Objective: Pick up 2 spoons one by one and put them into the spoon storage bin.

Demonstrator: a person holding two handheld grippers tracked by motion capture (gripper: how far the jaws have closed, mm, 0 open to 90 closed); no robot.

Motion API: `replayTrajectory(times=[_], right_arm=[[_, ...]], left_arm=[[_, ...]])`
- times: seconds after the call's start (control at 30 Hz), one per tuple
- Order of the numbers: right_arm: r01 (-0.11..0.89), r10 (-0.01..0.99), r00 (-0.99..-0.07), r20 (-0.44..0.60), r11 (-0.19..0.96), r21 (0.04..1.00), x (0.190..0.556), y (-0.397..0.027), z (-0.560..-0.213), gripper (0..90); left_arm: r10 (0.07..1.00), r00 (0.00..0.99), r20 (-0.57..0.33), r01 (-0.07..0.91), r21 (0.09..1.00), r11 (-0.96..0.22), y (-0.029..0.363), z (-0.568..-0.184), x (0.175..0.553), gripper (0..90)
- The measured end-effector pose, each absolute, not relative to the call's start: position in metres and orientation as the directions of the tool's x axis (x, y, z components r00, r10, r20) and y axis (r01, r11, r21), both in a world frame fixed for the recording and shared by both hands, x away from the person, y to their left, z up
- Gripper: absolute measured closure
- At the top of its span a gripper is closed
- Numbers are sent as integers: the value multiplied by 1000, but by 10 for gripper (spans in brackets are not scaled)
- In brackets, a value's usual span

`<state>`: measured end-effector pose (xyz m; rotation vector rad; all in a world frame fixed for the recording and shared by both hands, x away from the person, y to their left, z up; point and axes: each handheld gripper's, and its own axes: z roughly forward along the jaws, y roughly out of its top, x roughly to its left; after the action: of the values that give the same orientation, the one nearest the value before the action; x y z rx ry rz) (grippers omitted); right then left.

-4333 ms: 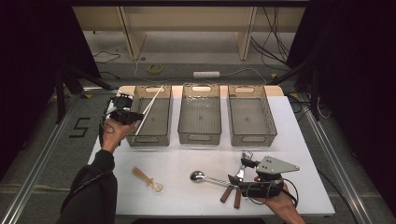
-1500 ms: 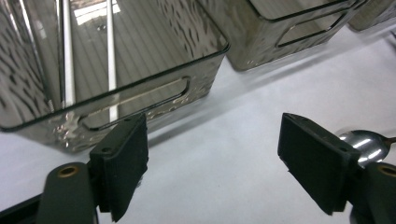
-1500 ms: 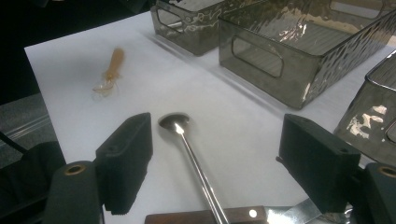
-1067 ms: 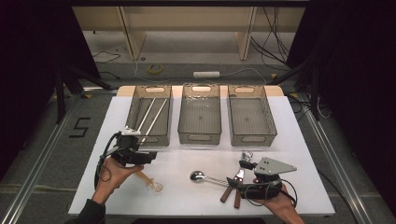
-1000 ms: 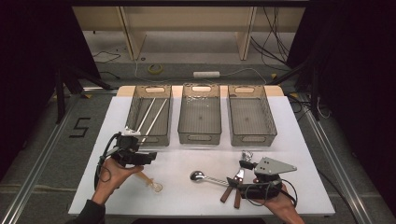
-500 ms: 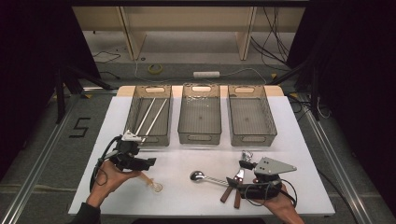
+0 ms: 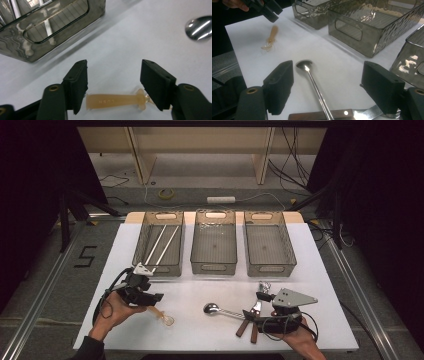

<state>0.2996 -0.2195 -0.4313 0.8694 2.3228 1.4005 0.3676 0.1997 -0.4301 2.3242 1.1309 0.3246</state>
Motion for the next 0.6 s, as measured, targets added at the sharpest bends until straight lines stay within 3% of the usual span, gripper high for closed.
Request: replayTrajectory(times=[0.17,0.37,0.6], right_arm=[[345,630,-774,58,344,873,299,-219,-431,268],[343,629,-775,57,345,874,299,-219,-431,268],[342,629,-775,53,349,873,298,-217,-430,268]], left_arm=[[730,683,-21,635,511,-580,204,-426,366,392],[723,691,-6,644,460,-612,203,-427,366,367],[834,551,-40,767,418,-487,207,-431,371,364]])
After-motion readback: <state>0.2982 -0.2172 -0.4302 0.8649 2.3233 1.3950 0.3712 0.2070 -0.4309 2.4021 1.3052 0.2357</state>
